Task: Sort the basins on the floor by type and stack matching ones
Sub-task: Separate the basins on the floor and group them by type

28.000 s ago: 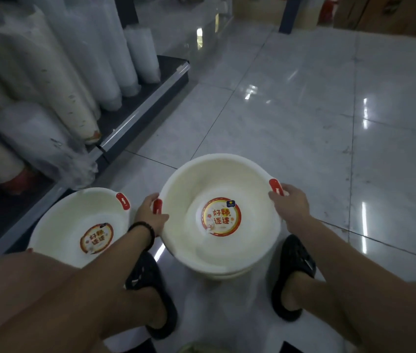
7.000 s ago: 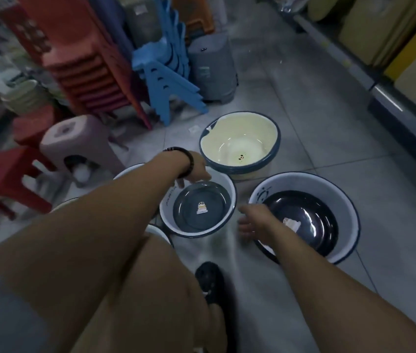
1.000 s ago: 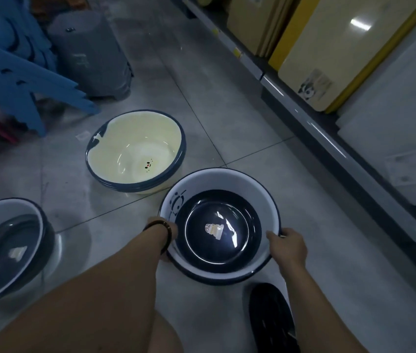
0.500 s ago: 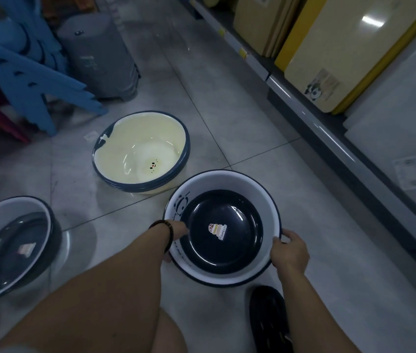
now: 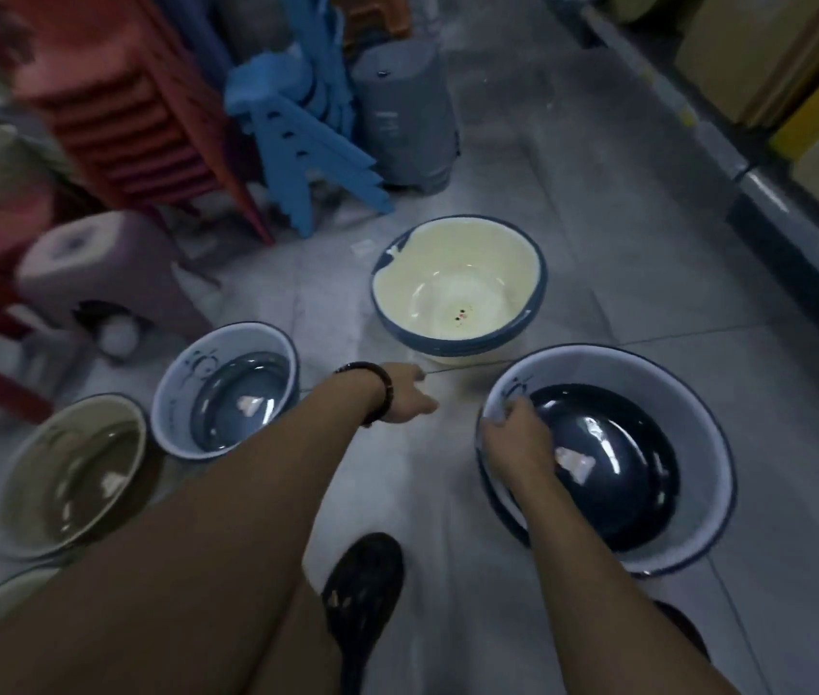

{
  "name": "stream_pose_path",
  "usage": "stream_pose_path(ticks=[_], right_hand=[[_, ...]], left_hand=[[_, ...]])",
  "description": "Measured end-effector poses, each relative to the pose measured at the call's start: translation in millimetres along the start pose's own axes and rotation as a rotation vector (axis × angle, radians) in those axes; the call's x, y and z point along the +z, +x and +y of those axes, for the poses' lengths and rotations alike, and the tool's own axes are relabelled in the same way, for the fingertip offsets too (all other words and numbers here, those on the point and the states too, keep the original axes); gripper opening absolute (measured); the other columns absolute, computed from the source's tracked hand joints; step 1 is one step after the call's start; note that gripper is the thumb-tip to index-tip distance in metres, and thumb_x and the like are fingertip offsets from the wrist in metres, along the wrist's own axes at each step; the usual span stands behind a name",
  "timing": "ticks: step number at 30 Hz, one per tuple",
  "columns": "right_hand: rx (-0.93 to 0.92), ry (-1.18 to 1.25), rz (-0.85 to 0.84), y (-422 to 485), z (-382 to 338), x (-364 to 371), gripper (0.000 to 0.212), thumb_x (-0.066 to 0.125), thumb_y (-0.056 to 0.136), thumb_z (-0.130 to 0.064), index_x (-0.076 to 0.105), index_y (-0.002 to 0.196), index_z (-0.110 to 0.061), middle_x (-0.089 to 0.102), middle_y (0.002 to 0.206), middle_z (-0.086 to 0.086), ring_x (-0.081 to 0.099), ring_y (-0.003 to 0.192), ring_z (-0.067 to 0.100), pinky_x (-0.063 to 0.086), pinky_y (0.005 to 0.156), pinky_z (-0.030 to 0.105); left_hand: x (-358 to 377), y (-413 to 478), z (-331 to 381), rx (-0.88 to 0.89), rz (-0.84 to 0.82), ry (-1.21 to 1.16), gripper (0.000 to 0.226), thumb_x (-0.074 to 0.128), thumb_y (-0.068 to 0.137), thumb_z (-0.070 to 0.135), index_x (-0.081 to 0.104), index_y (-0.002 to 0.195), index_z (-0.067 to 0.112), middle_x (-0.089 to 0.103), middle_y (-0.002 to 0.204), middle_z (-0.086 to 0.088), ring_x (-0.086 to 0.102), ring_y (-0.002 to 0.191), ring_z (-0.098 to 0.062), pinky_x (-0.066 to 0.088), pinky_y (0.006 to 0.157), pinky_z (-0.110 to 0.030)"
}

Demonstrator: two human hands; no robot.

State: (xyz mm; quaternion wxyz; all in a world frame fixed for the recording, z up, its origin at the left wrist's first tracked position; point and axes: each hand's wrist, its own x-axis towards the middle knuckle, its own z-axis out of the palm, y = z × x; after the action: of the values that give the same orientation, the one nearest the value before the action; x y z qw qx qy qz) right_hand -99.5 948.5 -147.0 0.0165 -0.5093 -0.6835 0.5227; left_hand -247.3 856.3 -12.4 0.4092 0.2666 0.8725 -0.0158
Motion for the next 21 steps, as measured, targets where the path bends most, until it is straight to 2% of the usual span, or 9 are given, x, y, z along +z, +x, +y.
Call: stream_pose_path(ticks=[2,3,5,7,9,11,13,16,21], right_hand=[[0.006,0.016,-0.193,-2,-21,49,0.063,0.069,0.088,-0.04,0.056,0.142,-0.01,0.068,0.133,0.018,0.068,0.112,0.035,0.051,0.09,0.039],[0.019,0.037,-0.262,-2,-27,73,0.058,0.07,0.082,-0.043,0.061,0.13,-0.012,0.073,0.122,0.018,0.07,0.095,0.03,0.052,0.08,0.037],[0.034,0.048,-0.352,-10,-41,115,0.032,0.07,0.086,-0.034,0.064,0.109,-0.012,0.077,0.095,0.017,0.067,0.069,0.024,0.049,0.06,0.031],[0.026,0.013,-0.4,-20,-54,155,0.018,0.068,0.095,-0.025,0.065,0.106,-0.011,0.074,0.085,0.013,0.065,0.063,0.023,0.048,0.054,0.029],[0.01,-0.027,-0.448,-21,-64,195,0.019,0.068,0.094,-0.029,0.066,0.106,-0.014,0.076,0.09,0.012,0.067,0.067,0.023,0.053,0.057,0.033],[-0.02,-0.103,-0.484,-11,-70,239,0.02,0.068,0.088,-0.035,0.067,0.098,-0.018,0.077,0.098,0.013,0.068,0.076,0.025,0.06,0.069,0.042],[0.034,-0.083,-0.54,-4,-86,280,0.017,0.068,0.092,-0.031,0.064,0.093,-0.014,0.071,0.097,0.013,0.064,0.074,0.028,0.058,0.064,0.041],[0.2,0.04,-0.596,4,-116,328,0.021,0.068,0.099,-0.025,0.062,0.107,-0.008,0.063,0.102,0.014,0.065,0.08,0.031,0.059,0.065,0.037],[0.37,0.276,-0.569,25,-138,396,0.046,0.077,0.095,-0.025,0.057,0.132,-0.008,0.058,0.12,0.012,0.063,0.119,0.037,0.059,0.096,0.051]], left_hand=[[-21,-12,-59,-0.024,0.132,-0.062,0.087,0.062,0.092,0.059,0.021,0.162,0.026,0.037,0.162,-0.006,0.047,0.139,-0.031,0.043,0.112,-0.044],[-30,-19,-90,-0.059,0.186,-0.083,0.087,0.064,0.089,0.059,0.026,0.159,0.024,0.043,0.159,-0.007,0.049,0.137,-0.031,0.041,0.112,-0.041],[-39,-30,-152,-0.143,0.258,-0.067,0.067,0.063,0.093,0.052,0.044,0.147,0.018,0.053,0.148,-0.007,0.052,0.131,-0.03,0.041,0.107,-0.037],[-43,-36,-204,-0.205,0.29,-0.054,0.054,0.061,0.096,0.043,0.052,0.141,0.016,0.056,0.144,-0.006,0.052,0.131,-0.029,0.039,0.108,-0.036],[-45,-34,-244,-0.242,0.279,-0.057,0.056,0.06,0.096,0.045,0.052,0.144,0.018,0.057,0.145,-0.004,0.053,0.133,-0.027,0.039,0.109,-0.032],[-47,-28,-279,-0.255,0.26,-0.058,0.059,0.059,0.093,0.051,0.054,0.145,0.024,0.058,0.146,-0.003,0.054,0.133,-0.025,0.04,0.11,-0.031],[-51,-21,-310,-0.276,0.229,-0.08,0.061,0.059,0.089,0.057,0.054,0.144,0.031,0.058,0.146,-0.002,0.054,0.132,-0.024,0.042,0.111,-0.033],[-57,-18,-337,-0.284,0.11,-0.106,0.06,0.055,0.095,0.058,0.053,0.146,0.027,0.051,0.152,-0.001,0.05,0.136,-0.023,0.04,0.114,-0.035],[-61,-15,-368,-0.291,0.097,-0.159,0.052,0.051,0.101,0.049,0.055,0.144,0.022,0.054,0.149,-0.004,0.051,0.134,-0.024,0.04,0.112,-0.033]])
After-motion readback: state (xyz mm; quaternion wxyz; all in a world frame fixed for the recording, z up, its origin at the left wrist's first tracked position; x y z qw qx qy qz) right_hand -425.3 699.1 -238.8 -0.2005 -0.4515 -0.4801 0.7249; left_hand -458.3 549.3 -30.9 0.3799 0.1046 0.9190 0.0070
